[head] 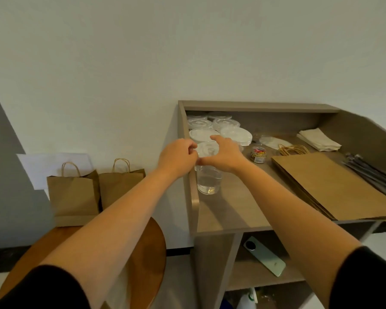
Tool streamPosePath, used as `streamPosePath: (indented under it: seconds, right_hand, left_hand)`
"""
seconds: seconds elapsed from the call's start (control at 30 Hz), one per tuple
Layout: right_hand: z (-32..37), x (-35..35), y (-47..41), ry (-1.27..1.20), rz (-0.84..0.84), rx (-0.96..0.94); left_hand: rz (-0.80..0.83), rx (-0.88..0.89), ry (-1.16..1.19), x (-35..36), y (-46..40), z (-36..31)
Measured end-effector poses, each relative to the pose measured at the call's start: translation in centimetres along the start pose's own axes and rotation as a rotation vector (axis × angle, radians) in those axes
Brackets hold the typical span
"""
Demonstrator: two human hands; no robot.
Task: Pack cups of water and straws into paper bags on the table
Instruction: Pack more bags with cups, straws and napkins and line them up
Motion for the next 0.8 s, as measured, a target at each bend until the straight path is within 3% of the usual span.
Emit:
streamPosePath:
  seconds: [0.1,0.23,0.47,0.57,0.67,0.8]
  right_hand:
    - [-0.3,0.4,-0.8,0.001,0.053,0.012]
    - [-0.8,-0.7,0.1,0.000,-0.046,0.029]
    - [2.1,-5.6,5.2,-0.009,-0.162,-0.016]
    - [4.0,-7.3,8.9,-0.022,-0.163,-0.055]
    - [5.4,-7.7,12.8,0.027,-0.129,-0.099]
    - [5.4,-6.0,17.4,-0.004,0.134,-0.114]
  left_hand:
    - [-0.033,-0.007,0.054,0.0,-0.5,0.6]
    - [-0.051,0.002,0.110,0.0,0.2,0.6]
    - [0.091,0.065,0.258,0.7,4.6,-2.7]
    - [0.135,0.043,0.432,0.6,7.3,-5.5]
    - [0.138,0.091,0.709,-0.2,10.7,-8.4]
    - [0.093,0.090,0.661,-1.4,16.2,-9.0]
Point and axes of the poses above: each hand's wrist, its own y-axis away from the middle knuckle, its own x-axis out of the palm, z = x × y, the point moved 9 cm from there along -y, towards the middle knuckle, and after that the axes turned 7 degrees about -y, right-handed, at the moved point
